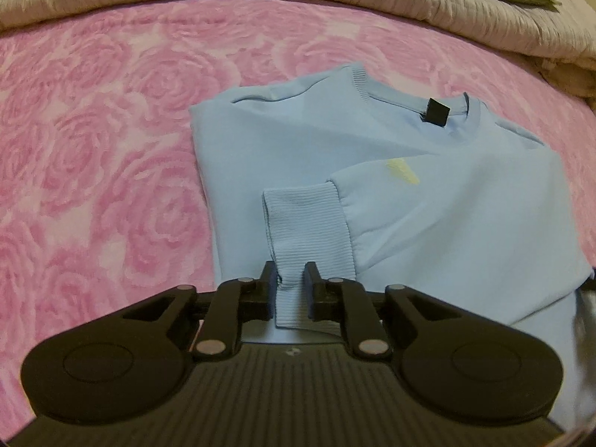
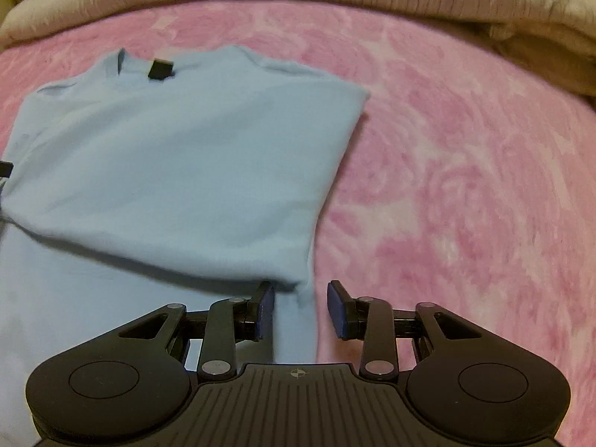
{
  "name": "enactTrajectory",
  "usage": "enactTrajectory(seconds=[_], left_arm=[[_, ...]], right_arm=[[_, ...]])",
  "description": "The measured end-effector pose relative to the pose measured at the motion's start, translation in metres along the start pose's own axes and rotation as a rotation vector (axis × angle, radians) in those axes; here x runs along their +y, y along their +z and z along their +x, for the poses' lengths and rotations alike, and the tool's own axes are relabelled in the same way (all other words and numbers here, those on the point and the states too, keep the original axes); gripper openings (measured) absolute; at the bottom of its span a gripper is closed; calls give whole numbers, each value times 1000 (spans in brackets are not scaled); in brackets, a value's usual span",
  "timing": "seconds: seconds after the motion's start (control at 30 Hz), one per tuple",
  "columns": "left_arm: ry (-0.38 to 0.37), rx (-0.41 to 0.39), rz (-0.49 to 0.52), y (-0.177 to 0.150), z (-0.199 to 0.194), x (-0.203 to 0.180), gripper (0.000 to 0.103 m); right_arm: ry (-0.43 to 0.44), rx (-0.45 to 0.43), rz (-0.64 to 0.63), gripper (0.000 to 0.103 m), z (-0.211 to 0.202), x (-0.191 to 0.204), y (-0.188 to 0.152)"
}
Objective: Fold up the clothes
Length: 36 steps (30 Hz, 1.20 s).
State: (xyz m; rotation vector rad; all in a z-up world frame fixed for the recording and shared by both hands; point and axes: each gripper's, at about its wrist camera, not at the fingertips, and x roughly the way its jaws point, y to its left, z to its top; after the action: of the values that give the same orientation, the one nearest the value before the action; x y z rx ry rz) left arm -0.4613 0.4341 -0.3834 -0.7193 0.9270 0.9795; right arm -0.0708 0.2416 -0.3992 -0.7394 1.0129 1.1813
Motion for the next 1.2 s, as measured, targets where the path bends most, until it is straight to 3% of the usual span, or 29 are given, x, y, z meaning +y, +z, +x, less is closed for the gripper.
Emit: enactTrajectory(seconds=[0.1,0.2,0.3,0.43,0.5,0.57,0.67,0.7,0.77,0.87,1.0,1.1,1.2], left_arm=[[-27,-15,80,0,-2,-11,3],[30,-10,189,-6,4,-28,4],[46,-5,136,-5,6,-24,5],[113,-28,57,-3,-12,-16,4],[105,-62,1,-1,-25,-13,4],[66,-87,-31,-1,-33,-17,4],[35,-63,46,-4,-17,-39,6],[41,-40,71,-6,-7,-45,7],[67,8,79,-11,13,-52,8],[90,28,54,-3,4,-54,9],[95,62,28,-7,-38,-47,9],[106,117,18,-16,-71,-43,9],[112,180,4,-31,-105,-47,11]], right_arm=[[11,-15,45,8,3,-10,0],[58,15,178,8,10,-30,-5],[66,38,122,10,4,-28,2],[-26,57,-26,12,-17,-17,10],[-47,15,-47,12,-34,-13,11],[-9,-53,-4,12,-47,-11,13],[63,-82,51,12,-39,-2,18],[76,-72,61,12,-31,2,19],[42,28,62,12,-1,7,17],[17,90,106,13,7,9,15],[72,69,188,22,-41,10,10],[115,50,224,39,-80,22,0],[141,43,241,42,-117,43,-12]])
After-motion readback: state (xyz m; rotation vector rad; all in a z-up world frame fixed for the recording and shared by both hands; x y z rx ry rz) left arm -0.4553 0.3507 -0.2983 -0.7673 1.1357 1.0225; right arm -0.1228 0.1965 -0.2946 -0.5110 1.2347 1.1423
